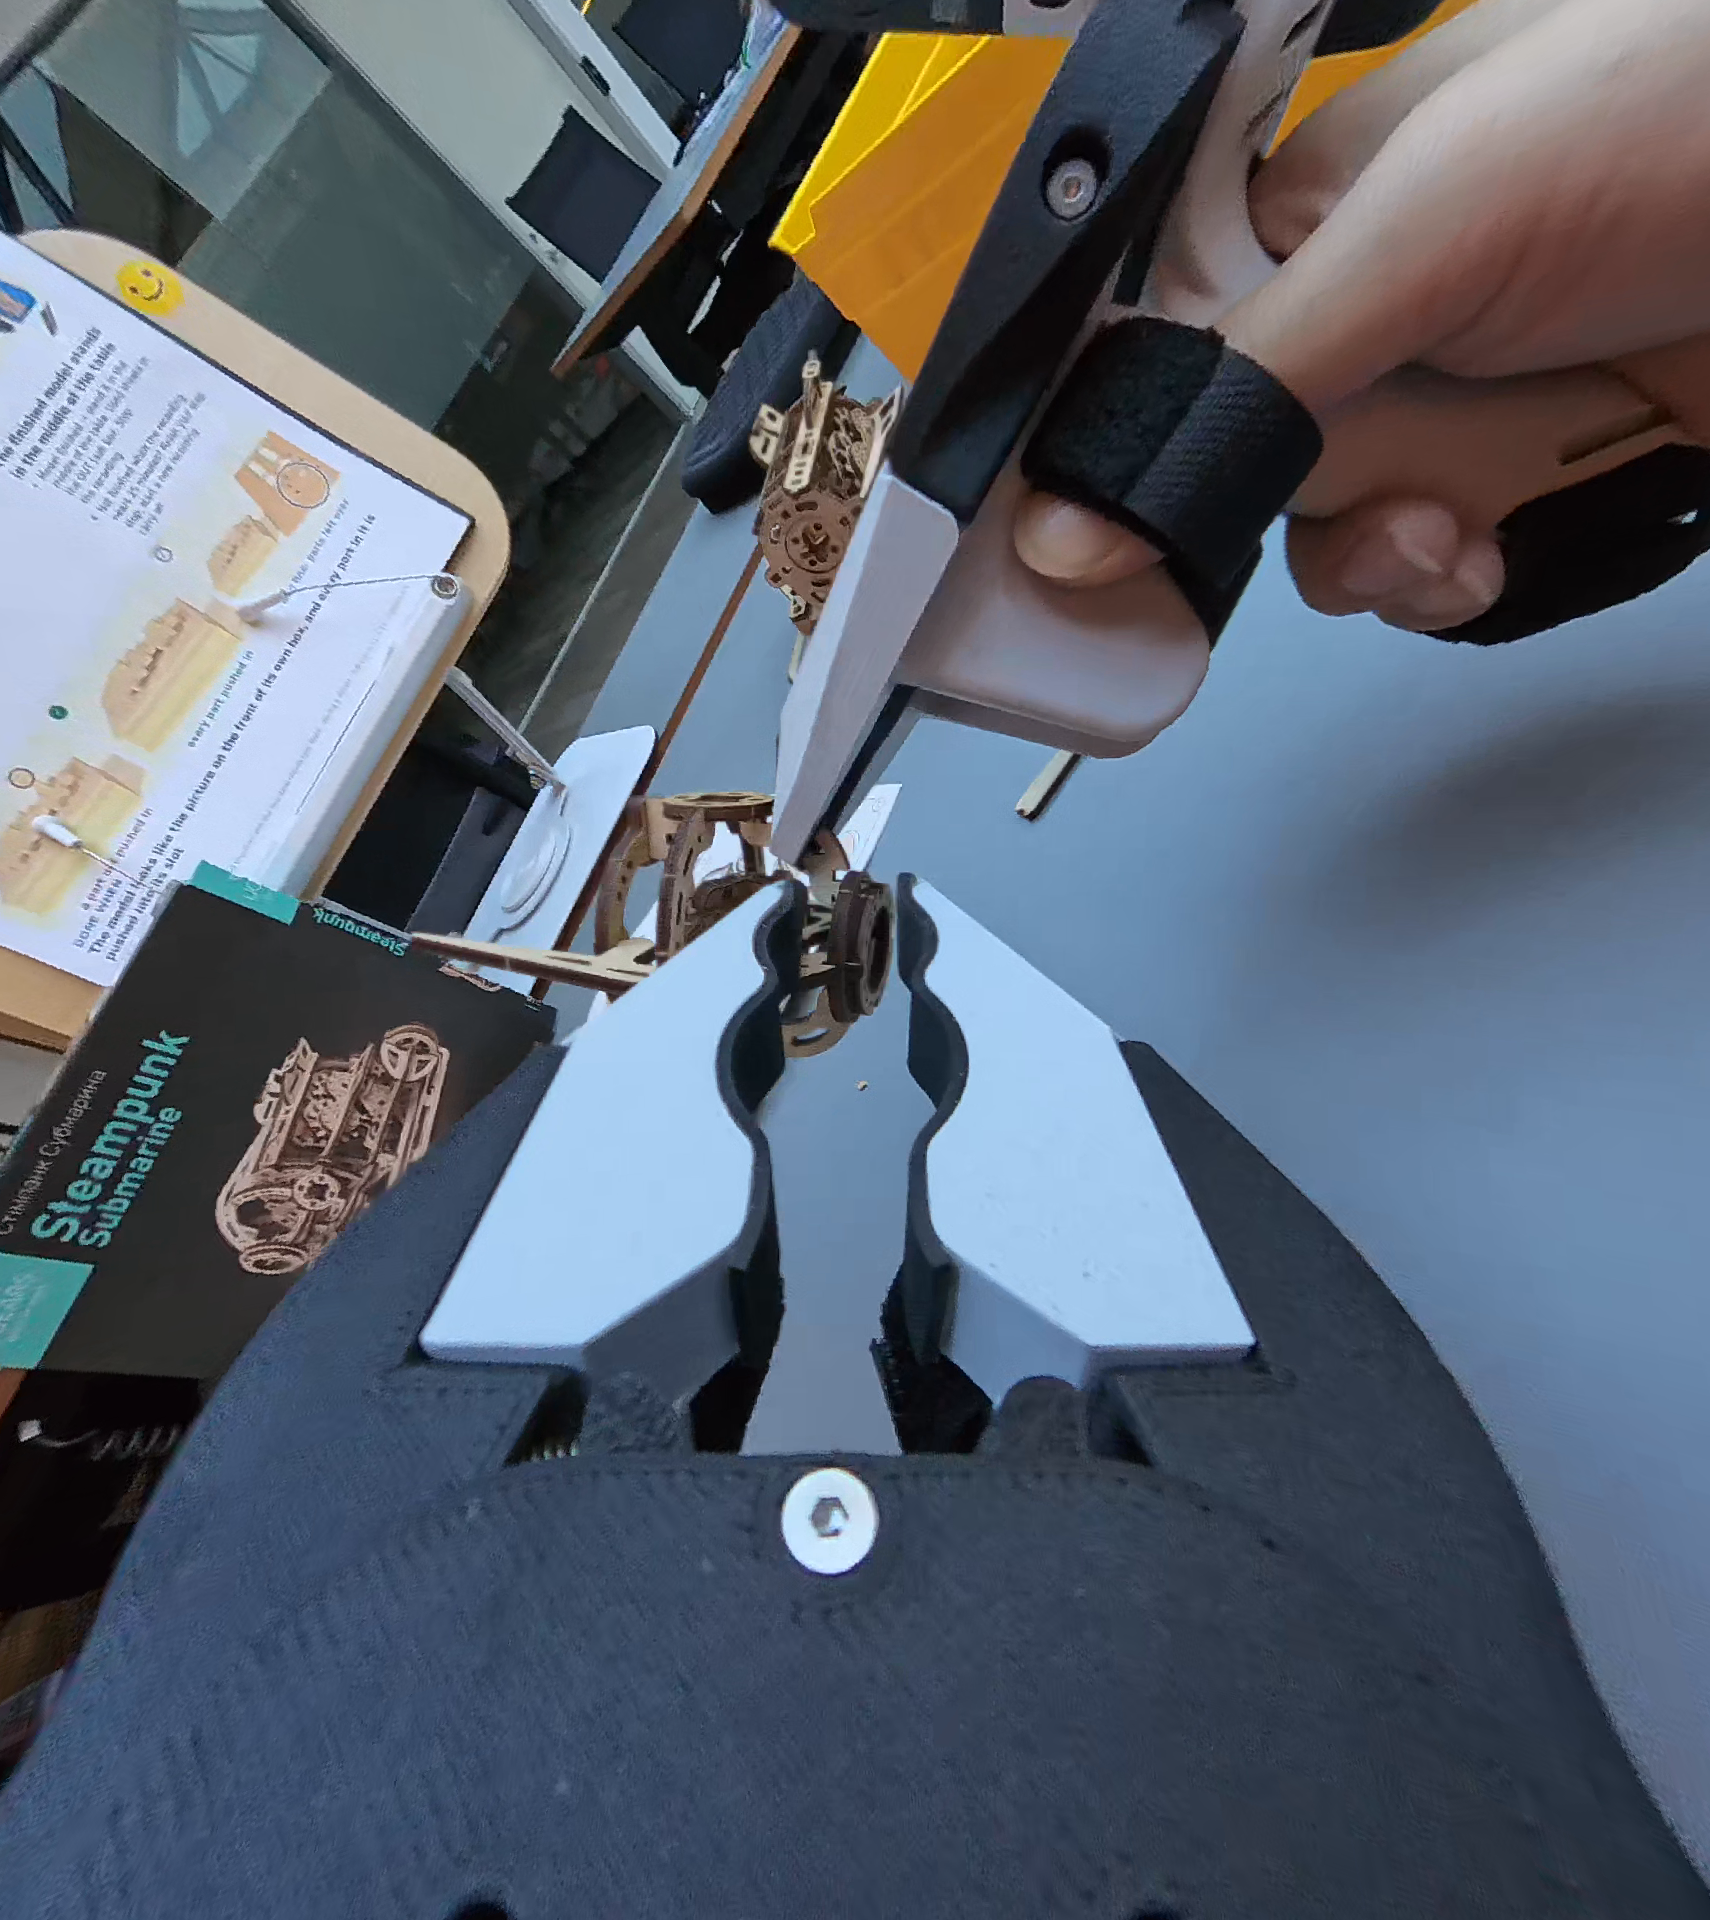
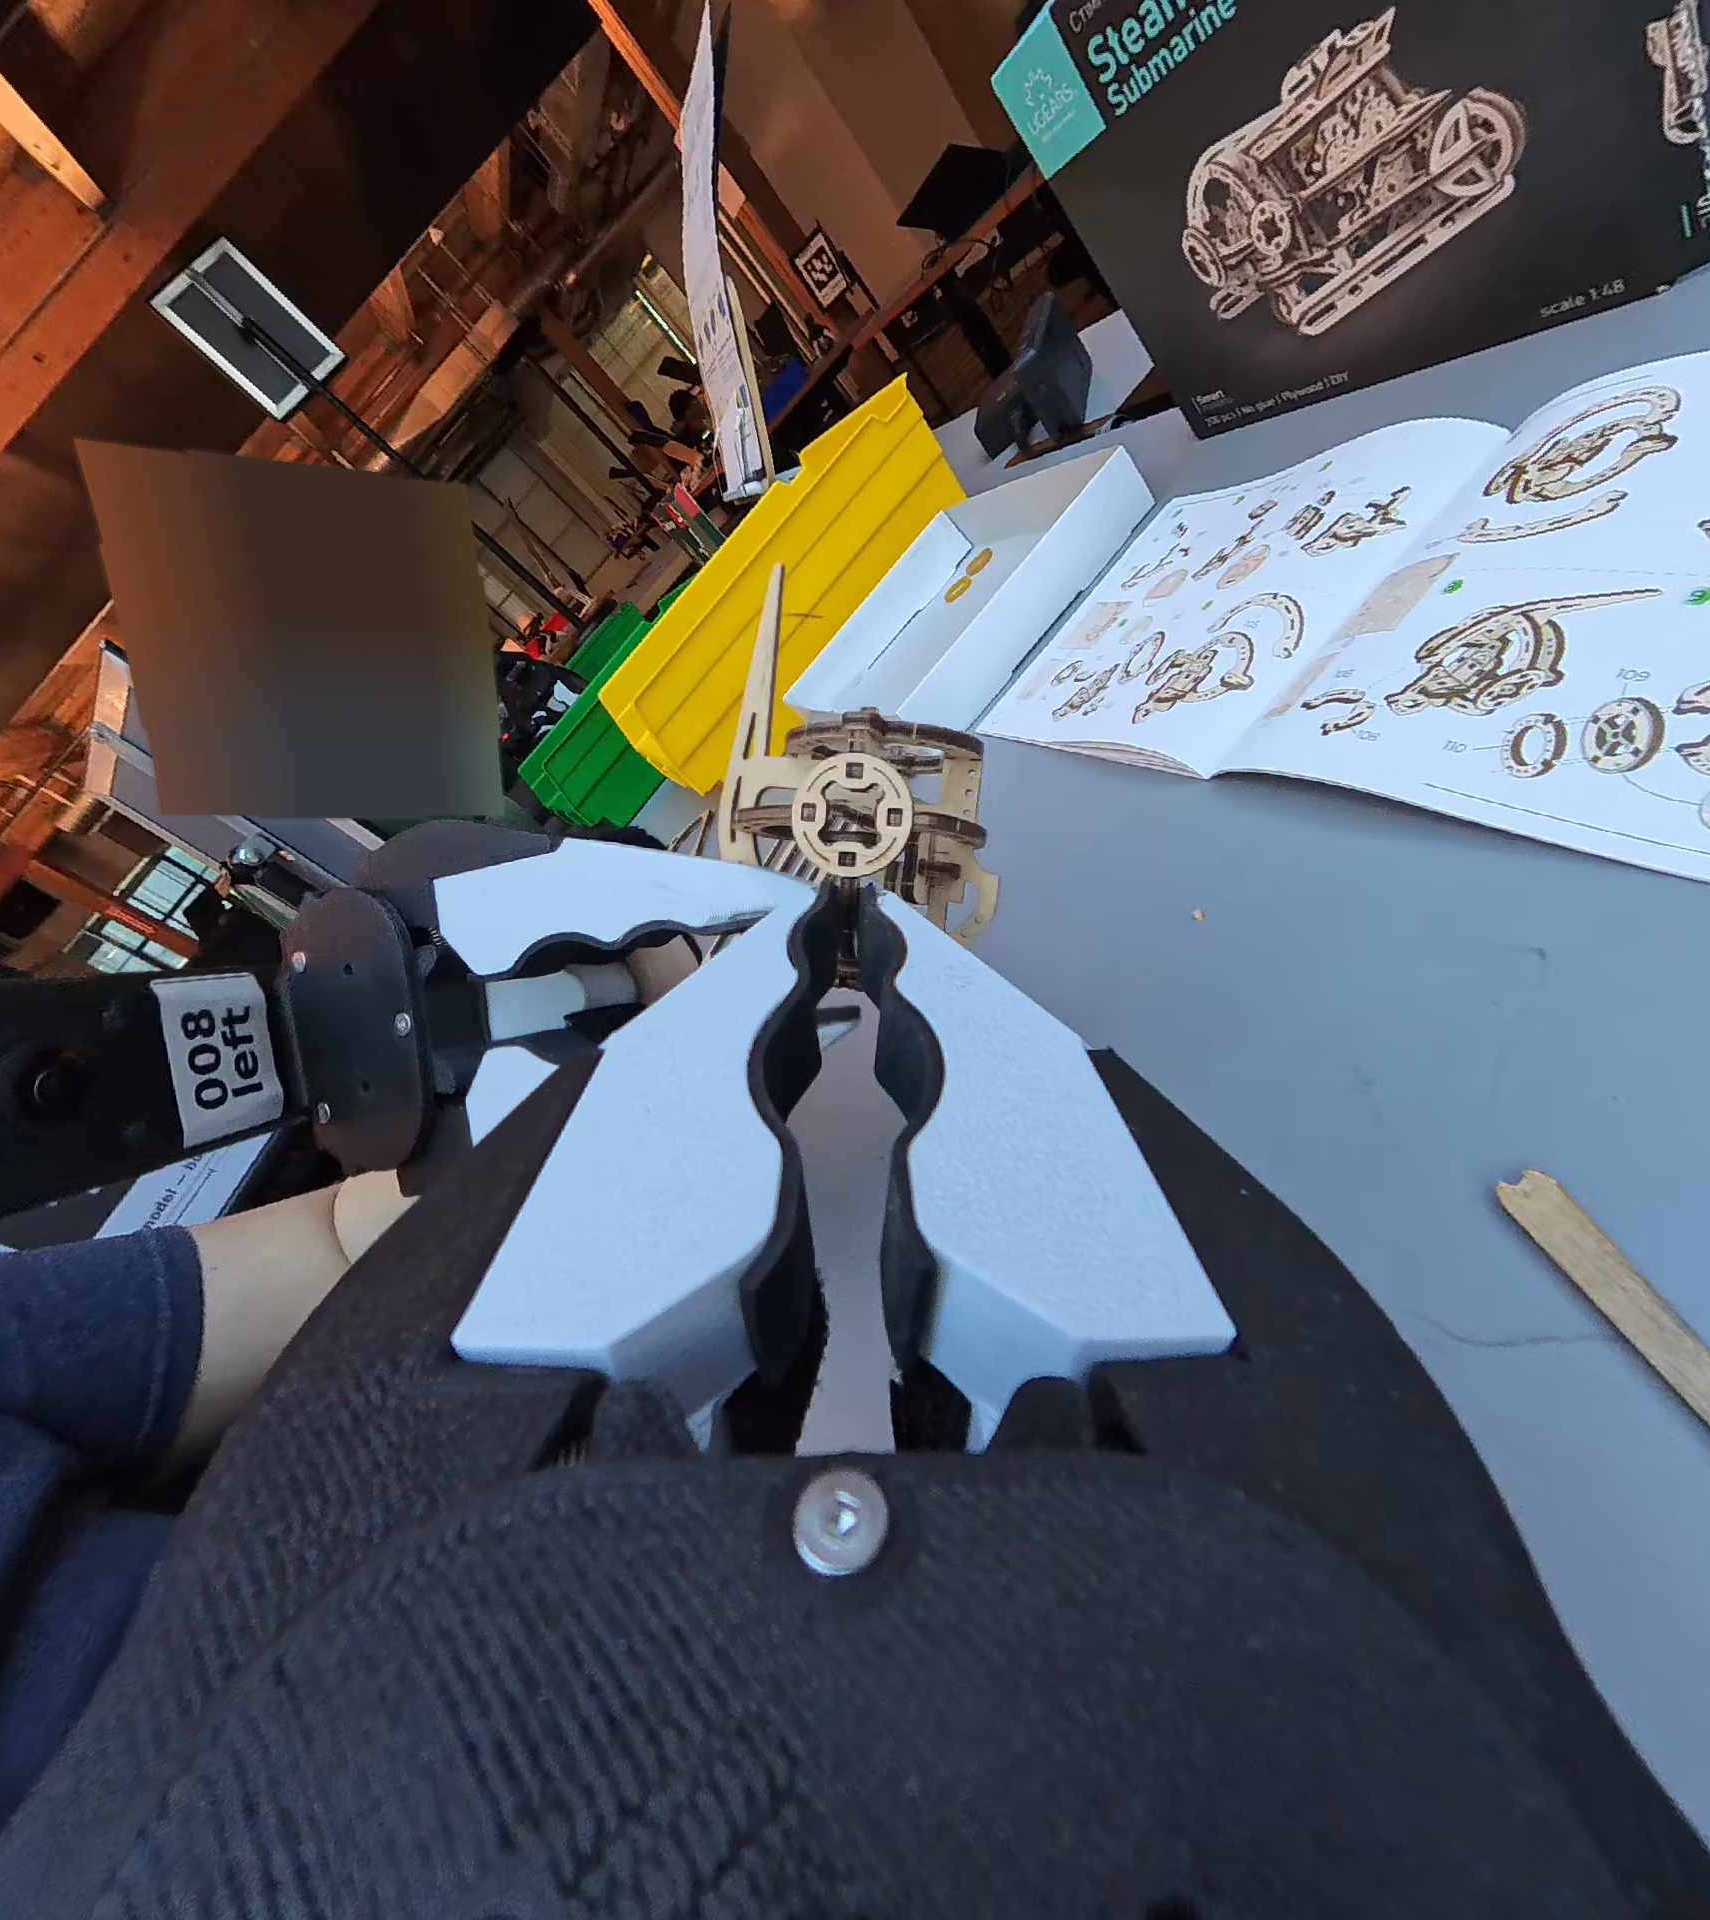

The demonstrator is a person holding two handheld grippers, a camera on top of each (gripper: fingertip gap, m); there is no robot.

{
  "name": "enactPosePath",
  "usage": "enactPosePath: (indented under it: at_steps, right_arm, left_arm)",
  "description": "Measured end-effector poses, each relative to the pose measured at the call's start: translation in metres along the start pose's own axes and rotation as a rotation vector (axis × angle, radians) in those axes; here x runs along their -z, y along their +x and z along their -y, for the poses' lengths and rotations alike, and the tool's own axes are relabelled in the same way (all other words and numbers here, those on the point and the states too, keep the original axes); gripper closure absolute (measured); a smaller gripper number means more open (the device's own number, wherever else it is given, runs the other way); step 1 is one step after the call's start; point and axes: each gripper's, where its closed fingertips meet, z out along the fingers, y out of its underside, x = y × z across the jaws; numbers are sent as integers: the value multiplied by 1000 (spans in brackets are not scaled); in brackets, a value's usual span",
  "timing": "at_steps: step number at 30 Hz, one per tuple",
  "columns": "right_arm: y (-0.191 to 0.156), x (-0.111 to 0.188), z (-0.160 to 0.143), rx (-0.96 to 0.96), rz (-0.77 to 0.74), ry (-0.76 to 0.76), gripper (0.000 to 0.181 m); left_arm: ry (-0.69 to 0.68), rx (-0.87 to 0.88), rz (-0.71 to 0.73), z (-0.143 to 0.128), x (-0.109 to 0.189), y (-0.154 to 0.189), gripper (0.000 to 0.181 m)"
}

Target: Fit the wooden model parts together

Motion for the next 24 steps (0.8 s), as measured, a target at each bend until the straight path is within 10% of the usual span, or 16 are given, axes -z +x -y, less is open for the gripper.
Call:
enactPosePath:
  at_steps: [1, 24]
  right_arm:
    - [-1, 0, -1, -1, 4, -3, 181]
    - [-12, 4, 4, 125, -13, 14, 180]
  left_arm:
    - [-11, -8, 1, -1, -1, 1, 163]
    - [44, 21, 41, 7, -1, -4, 169]
